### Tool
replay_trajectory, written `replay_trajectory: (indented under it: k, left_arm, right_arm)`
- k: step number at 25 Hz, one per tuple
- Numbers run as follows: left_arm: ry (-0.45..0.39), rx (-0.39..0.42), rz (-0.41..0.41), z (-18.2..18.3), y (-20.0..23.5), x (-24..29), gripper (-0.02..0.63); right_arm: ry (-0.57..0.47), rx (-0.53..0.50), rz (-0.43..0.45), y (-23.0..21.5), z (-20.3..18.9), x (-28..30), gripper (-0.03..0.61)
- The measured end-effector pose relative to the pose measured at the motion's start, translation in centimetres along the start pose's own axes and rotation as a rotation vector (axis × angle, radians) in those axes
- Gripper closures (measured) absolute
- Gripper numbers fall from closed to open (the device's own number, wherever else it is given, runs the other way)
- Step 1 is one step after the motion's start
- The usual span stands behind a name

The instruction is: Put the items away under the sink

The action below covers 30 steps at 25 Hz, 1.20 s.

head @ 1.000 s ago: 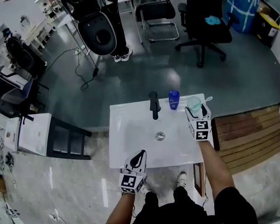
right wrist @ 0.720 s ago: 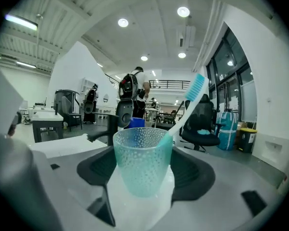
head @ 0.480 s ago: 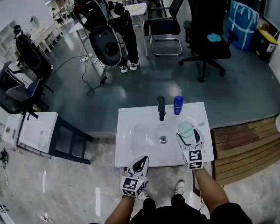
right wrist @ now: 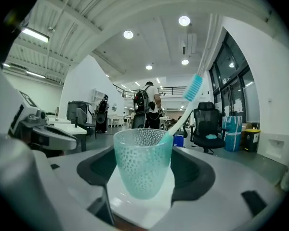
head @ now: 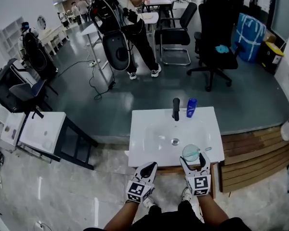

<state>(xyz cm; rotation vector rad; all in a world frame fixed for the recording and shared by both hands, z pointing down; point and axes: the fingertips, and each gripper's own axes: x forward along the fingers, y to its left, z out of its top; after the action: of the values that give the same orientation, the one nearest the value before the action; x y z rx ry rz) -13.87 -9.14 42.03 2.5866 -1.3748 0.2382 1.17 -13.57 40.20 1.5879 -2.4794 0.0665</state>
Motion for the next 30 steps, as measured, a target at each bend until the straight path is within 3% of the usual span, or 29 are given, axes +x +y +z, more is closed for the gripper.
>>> replay_trajectory:
  k: [5,12,21,25,30]
  left_arm:
    - [-0.026,0.027,-0.051,1.2,-1.1,-1.3,0.592]
    - [-0.034,-0.049,-0.064,1.1,-5.5,-1.4,0.592]
    - [-0.076,-0.067,0.105,0.6,-10.5,-0.6,0.592]
    - [-0.094,-0.075,0.128,0.3,-12.2,-0.2,0.592]
    - [-0.079,-0.016,0.134,-1.0,-11.8,-0.7,0.592]
  right_arm:
    - [-0.004,-0.002,-0.030,0.7,0.5,-3.2,0.218]
    - [-0.013,-0.020,0.008,-0.1,-0.5,-6.0,0.218]
    - [-0.015,-0.077,0.166,-2.6,-2.5,-9.5,0.218]
    - [-0.011,-0.066,0.173,-3.8,-3.6,-10.3,0.218]
    - [-0.015,0.012,0.169,-1.9,-4.4,-9.9,0.218]
